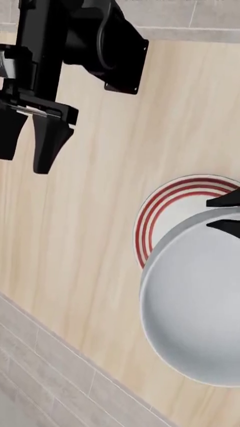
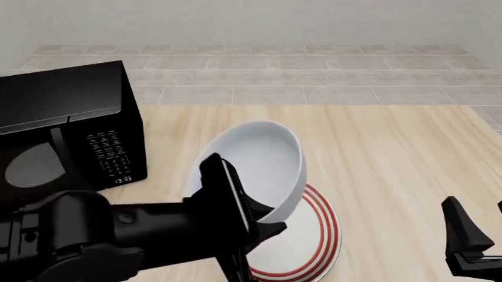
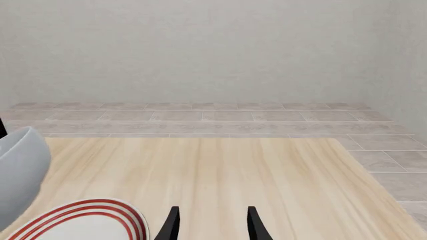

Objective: Pick up the white bowl and put it on the plate.

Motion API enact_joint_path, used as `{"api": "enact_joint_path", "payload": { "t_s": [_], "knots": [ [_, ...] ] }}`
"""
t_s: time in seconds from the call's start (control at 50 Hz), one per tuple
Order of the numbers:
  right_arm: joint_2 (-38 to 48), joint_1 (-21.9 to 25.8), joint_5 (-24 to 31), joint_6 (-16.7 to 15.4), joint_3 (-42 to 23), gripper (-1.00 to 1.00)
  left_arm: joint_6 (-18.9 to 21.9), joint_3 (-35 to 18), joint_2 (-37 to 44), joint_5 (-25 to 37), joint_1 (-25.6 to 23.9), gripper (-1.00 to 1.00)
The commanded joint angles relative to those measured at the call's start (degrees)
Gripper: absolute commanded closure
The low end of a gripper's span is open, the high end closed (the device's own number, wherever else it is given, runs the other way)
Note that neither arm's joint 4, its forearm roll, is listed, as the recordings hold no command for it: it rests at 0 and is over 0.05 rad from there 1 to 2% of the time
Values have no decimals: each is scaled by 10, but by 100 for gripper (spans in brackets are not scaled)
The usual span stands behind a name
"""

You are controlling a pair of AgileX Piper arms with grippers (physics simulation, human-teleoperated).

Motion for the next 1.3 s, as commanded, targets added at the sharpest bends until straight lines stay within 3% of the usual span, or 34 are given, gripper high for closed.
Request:
{"api": "enact_joint_path", "payload": {
  "t_s": [0.02, 1.3],
  "knots": [
    [-1, 0, 0, 0, 1, -100, -5, 12, 10, -29, 1, 100],
    [-1, 0, 0, 0, 1, -100, -45, 49, 113, -158, 4, 100]
  ]
}}
